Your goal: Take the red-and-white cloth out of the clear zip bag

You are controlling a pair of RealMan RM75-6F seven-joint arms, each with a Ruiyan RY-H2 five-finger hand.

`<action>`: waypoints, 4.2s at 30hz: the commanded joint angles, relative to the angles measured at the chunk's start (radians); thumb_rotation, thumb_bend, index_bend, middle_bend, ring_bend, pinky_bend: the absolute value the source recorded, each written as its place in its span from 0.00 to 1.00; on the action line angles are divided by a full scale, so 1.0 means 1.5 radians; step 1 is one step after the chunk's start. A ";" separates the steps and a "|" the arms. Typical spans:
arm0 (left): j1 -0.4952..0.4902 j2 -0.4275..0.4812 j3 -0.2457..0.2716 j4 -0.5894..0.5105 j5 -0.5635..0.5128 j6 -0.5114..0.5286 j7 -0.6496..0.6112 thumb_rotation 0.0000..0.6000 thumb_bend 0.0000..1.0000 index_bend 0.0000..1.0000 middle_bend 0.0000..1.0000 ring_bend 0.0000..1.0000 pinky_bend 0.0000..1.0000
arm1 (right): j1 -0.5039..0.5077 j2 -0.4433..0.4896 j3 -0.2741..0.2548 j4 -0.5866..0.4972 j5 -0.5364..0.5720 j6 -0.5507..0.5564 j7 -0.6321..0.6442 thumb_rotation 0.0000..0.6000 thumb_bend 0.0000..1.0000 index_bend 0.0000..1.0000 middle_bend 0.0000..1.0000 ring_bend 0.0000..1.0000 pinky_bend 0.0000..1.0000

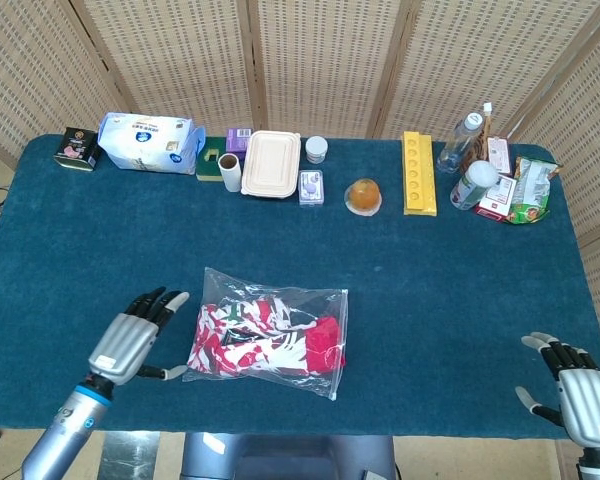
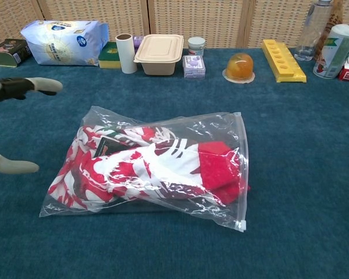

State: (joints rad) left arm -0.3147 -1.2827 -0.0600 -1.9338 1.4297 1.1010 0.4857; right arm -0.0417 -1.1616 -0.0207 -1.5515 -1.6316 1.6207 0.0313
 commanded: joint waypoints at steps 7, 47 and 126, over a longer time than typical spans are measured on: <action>-0.109 -0.143 -0.027 0.037 -0.133 -0.084 0.185 0.86 0.01 0.00 0.02 0.00 0.11 | -0.006 -0.001 0.002 0.021 0.004 0.006 0.028 1.00 0.25 0.25 0.26 0.32 0.30; -0.350 -0.055 -0.164 0.161 -0.144 -0.357 -0.076 0.86 0.02 0.00 0.00 0.00 0.10 | -0.016 0.010 0.010 -0.019 0.012 0.012 -0.008 1.00 0.25 0.25 0.26 0.32 0.30; -0.477 -0.461 0.039 0.912 0.262 0.315 -0.657 1.00 0.33 0.82 0.68 0.64 0.67 | 0.214 0.108 0.087 -0.204 -0.068 -0.178 0.086 1.00 0.17 0.33 0.40 0.52 0.50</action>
State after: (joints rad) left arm -1.0279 -1.9718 -0.0020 -0.5703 1.8227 1.5744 -0.5015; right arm 0.2702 -1.0075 0.1099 -1.8469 -1.7340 1.3637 0.1518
